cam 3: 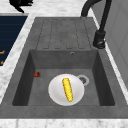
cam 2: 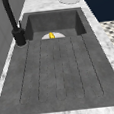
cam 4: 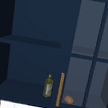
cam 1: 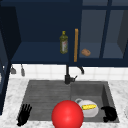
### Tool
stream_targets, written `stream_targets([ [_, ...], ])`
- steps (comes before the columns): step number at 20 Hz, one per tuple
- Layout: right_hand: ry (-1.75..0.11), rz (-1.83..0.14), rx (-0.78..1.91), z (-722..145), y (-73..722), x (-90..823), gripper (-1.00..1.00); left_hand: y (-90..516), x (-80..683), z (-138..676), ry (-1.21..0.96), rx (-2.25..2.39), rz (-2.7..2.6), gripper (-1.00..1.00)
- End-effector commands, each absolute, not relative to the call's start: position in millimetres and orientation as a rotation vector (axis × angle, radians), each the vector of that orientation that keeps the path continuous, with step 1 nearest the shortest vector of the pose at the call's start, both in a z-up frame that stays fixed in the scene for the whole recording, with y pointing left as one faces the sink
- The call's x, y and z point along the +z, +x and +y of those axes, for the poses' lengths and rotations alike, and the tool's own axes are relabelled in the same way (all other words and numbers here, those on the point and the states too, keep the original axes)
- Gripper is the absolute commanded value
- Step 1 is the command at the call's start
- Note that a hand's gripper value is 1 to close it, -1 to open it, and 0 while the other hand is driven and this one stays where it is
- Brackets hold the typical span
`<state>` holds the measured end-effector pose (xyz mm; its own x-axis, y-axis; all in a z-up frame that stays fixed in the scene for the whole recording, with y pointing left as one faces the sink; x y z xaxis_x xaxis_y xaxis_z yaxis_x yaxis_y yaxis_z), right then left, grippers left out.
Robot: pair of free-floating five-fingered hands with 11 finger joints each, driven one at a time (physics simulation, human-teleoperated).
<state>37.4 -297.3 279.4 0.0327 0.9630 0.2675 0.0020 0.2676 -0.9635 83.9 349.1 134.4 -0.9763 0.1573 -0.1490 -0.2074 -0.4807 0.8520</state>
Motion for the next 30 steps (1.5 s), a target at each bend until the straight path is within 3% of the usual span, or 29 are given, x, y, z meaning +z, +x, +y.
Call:
stream_targets([
  [1, -1.021, -1.300, 0.986, -297, 37, 279, 0.00, 84, 132, 343, 0.036, 2.518, 1.648, -1.00],
  [6, -1.021, -1.300, 0.986, -297, 37, 279, 0.00, 86, 135, 341, -0.021, 2.570, 1.484, -1.00],
  [30, -1.021, -1.300, 0.986, -297, 37, 279, 0.00, 88, 164, 315, -0.015, 2.413, 1.781, -1.00],
])
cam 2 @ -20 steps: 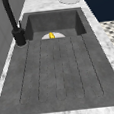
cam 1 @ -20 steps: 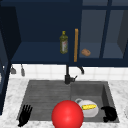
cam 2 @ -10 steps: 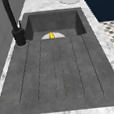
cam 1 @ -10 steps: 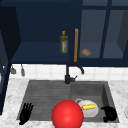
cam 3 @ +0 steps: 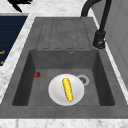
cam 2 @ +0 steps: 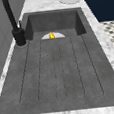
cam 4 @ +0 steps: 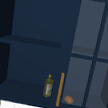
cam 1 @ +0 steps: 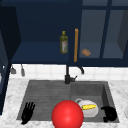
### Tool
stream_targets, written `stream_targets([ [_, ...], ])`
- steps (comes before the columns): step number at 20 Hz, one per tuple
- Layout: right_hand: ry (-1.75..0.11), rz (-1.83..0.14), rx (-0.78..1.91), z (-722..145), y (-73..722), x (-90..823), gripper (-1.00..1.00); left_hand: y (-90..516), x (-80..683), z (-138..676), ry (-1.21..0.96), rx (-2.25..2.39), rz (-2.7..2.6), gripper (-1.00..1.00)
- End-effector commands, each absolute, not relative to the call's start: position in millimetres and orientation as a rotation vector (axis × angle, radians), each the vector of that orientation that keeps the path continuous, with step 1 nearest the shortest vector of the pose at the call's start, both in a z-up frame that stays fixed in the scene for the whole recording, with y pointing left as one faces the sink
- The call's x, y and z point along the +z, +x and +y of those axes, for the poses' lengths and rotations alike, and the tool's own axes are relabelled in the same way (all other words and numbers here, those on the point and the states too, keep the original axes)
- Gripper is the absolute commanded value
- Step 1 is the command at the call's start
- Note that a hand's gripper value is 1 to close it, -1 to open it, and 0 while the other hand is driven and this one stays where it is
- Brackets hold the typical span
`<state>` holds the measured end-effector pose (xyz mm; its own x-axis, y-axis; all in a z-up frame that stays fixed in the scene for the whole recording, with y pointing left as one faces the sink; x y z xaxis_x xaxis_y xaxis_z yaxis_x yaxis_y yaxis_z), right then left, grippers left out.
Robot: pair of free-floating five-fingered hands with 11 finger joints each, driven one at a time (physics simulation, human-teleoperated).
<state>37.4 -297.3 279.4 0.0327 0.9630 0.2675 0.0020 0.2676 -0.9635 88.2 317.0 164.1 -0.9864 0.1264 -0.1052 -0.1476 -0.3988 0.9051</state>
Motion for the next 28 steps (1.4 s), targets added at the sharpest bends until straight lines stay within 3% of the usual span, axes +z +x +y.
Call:
stream_targets([
  [1, -1.021, -1.300, 0.986, -297, 37, 279, 0.00, 88, 164, 315, -0.018, 2.411, 1.788, -1.00],
  [19, -1.021, -1.300, 0.986, -297, 37, 279, 0.00, 88, 168, 338, -0.024, 2.470, 1.665, -1.00],
  [28, -1.021, -1.300, 0.986, -297, 37, 279, 0.00, 89, 196, 357, -0.046, 2.414, 1.845, -1.00],
])
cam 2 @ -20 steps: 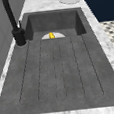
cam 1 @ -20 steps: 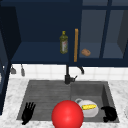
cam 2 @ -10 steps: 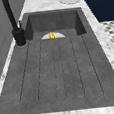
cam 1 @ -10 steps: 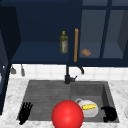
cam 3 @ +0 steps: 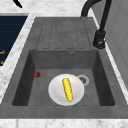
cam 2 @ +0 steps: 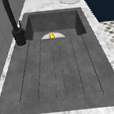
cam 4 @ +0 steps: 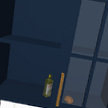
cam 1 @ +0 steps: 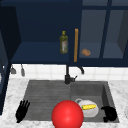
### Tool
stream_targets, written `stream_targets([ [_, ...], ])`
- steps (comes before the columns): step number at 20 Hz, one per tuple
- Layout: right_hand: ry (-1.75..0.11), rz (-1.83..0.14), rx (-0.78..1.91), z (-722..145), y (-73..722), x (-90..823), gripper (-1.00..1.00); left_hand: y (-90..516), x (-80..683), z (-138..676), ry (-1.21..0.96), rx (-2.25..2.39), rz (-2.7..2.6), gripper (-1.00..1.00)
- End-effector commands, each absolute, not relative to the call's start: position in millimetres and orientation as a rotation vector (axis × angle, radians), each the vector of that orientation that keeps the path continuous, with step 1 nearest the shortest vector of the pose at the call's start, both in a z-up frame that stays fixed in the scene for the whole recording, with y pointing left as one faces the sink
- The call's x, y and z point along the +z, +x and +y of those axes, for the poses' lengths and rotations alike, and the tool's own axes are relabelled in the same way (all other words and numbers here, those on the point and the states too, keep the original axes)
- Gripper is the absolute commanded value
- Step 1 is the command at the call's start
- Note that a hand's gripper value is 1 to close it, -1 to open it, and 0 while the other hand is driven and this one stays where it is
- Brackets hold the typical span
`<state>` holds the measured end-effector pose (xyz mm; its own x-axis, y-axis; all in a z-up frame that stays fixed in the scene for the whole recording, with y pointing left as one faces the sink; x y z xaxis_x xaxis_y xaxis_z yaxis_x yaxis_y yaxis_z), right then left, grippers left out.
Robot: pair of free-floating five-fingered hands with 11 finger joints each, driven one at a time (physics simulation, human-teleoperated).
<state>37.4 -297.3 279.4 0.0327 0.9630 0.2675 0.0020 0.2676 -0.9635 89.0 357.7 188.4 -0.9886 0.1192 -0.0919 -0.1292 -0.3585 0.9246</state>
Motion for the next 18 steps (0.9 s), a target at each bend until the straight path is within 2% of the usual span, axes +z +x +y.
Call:
stream_targets([
  [1, -1.021, -1.300, 0.986, -297, 37, 279, 0.00, 89, 199, 354, -0.053, 2.410, 1.842, -1.00],
  [13, -1.021, -1.300, 0.986, -297, 37, 279, 0.00, 85, 217, 319, -0.052, 2.412, 1.839, -1.00],
  [18, -1.021, -1.300, 0.986, -297, 37, 279, 0.00, 75, 227, 309, 0.030, 2.402, 1.876, -1.00],
])
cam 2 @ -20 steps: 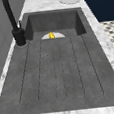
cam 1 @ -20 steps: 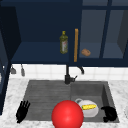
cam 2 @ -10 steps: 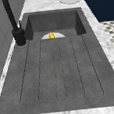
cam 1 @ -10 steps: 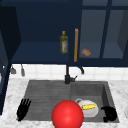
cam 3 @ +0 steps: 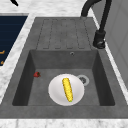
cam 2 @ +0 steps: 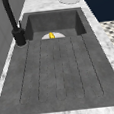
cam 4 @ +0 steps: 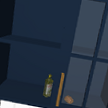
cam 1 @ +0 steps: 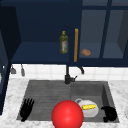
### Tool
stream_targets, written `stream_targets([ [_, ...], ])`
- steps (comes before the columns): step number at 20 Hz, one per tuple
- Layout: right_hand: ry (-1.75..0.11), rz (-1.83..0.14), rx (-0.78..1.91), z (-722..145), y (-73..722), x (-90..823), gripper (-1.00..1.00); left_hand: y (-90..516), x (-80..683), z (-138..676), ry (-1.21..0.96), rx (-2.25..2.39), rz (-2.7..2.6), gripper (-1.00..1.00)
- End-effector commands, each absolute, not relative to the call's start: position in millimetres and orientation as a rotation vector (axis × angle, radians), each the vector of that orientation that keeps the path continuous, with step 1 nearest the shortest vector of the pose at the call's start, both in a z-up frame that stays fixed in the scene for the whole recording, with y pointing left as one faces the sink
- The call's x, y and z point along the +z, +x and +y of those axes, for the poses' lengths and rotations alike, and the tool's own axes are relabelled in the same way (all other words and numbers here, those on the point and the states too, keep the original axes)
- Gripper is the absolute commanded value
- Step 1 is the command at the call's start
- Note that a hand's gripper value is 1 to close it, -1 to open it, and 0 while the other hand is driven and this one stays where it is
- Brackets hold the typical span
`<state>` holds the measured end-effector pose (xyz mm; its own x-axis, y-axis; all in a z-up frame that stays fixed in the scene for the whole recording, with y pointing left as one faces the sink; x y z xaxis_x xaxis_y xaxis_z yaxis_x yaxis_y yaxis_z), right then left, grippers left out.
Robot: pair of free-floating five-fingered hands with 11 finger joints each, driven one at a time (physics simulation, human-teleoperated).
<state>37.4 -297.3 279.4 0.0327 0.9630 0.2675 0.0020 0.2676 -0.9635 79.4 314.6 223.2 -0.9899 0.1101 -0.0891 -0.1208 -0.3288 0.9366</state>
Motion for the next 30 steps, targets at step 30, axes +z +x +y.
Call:
stream_targets([
  [30, -1.021, -1.300, 0.986, -297, 37, 279, 0.00, 50, 216, 244, 0.430, 2.289, 2.319, -1.00],
])
